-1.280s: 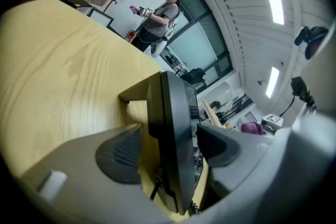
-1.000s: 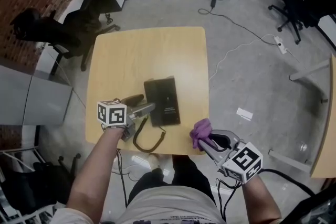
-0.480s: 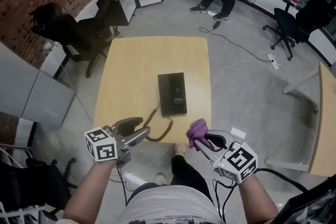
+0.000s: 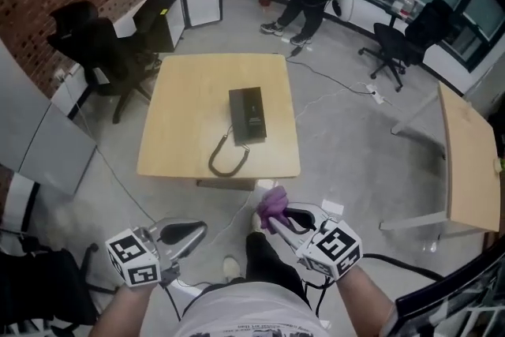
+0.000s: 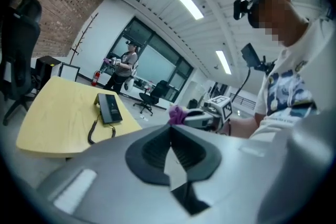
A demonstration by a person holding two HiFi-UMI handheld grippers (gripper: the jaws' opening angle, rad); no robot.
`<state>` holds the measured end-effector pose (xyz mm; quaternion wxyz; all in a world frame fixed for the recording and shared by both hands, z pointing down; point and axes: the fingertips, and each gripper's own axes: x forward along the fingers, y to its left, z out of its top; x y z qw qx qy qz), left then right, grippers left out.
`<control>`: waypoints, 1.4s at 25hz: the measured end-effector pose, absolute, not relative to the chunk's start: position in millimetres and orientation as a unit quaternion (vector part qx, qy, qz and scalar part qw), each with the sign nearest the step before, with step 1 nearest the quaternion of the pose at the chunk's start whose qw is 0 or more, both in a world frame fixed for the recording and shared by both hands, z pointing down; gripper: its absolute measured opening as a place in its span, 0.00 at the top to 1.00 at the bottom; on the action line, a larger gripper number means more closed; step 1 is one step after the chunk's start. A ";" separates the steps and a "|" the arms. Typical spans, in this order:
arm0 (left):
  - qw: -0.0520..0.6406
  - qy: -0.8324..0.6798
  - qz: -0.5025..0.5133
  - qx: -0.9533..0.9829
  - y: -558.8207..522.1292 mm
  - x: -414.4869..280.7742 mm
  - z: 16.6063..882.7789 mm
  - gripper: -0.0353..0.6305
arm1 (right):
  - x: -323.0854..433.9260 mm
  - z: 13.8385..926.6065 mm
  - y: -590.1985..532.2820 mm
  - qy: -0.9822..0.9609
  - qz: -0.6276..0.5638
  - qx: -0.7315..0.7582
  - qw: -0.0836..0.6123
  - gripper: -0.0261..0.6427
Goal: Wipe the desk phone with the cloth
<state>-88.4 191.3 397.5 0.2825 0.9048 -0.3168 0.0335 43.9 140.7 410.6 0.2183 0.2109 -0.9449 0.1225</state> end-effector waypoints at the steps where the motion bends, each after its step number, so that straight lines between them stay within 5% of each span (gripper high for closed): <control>1: 0.279 -0.314 0.034 0.907 201.7 -85.2 396.7 0.94 | 42.8 408.5 151.2 -0.945 0.121 0.211 0.217 0.83; 35: 0.241 -0.363 0.042 0.899 315.4 102.8 371.9 0.94 | 185.8 361.7 288.1 -0.970 0.052 0.149 0.183 0.83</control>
